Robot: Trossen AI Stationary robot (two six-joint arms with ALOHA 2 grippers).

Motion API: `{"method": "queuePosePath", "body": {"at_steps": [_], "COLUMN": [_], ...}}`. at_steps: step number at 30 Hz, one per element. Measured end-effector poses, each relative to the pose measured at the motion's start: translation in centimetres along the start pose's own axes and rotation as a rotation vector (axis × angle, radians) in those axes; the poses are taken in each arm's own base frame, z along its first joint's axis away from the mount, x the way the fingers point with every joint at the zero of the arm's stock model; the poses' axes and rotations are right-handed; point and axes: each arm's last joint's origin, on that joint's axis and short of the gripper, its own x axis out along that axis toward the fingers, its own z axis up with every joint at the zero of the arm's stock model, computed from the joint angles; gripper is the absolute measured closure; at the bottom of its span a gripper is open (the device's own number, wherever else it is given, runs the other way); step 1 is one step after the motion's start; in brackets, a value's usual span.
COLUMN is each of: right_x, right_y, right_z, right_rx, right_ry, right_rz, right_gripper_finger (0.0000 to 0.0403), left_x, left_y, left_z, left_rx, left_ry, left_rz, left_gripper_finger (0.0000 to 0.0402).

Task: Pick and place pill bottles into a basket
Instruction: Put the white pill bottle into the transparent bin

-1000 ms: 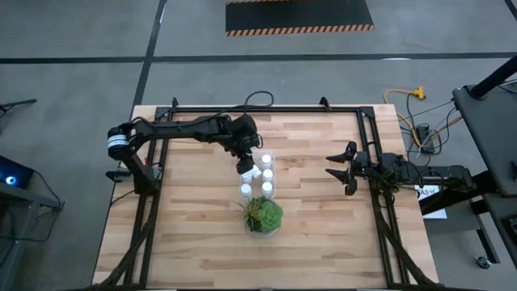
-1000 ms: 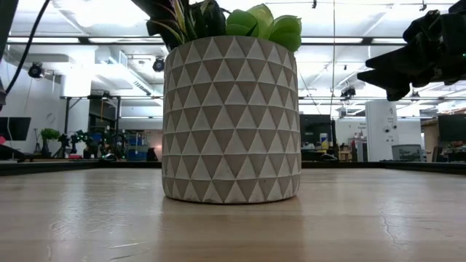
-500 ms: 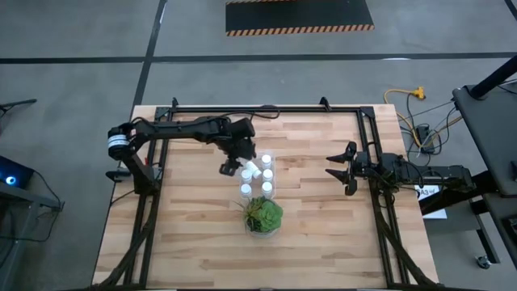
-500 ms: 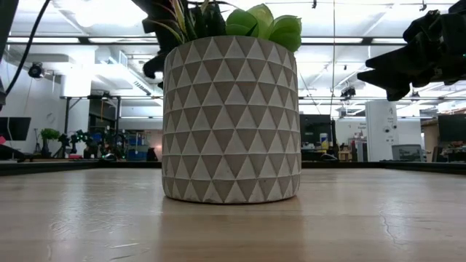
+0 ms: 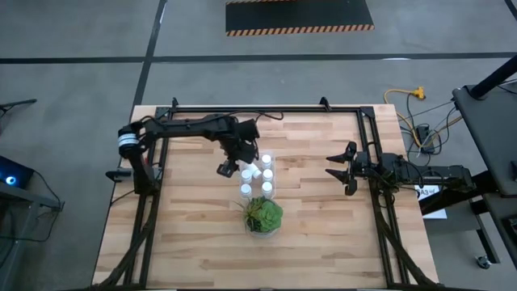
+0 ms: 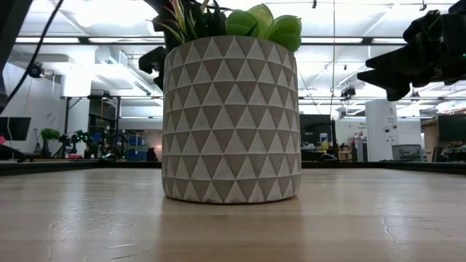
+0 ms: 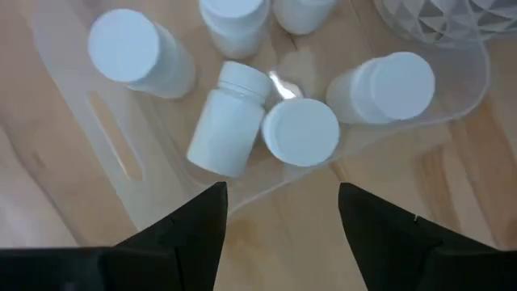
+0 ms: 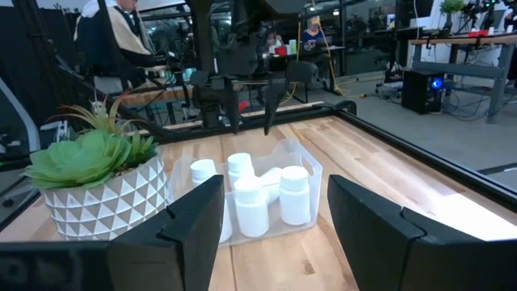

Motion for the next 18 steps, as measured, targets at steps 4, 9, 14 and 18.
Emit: {"method": "queuePosePath", "body": {"at_steps": [4, 9, 14, 18], "right_x": [0.0, 0.0, 0.0, 0.0], "right_y": [0.0, 0.0, 0.0, 0.0], "right_z": [0.0, 0.0, 0.0, 0.0], "right_rx": [0.000, 0.000, 0.000, 0.000], "right_ry": [0.000, 0.000, 0.000, 0.000], "right_rz": [0.000, 0.000, 0.000, 0.000], "right_gripper_finger": [0.0193, 0.0193, 0.0193, 0.0193], "left_x": [-1.1, -2.0, -1.7, -0.5], "left_y": [0.7, 1.9, 2.2, 1.9], "left_z": [1.3, 3.0, 4.4, 5.1], "left_rx": [0.012, -0.019, -0.010, -0.017], "left_ry": [-0.039, -0.085, -0.104, -0.075], "left_rz": [0.024, 0.057, 0.053, 0.021], "left_gripper_finger": [0.0182, 0.0182, 0.0182, 0.0182]}}
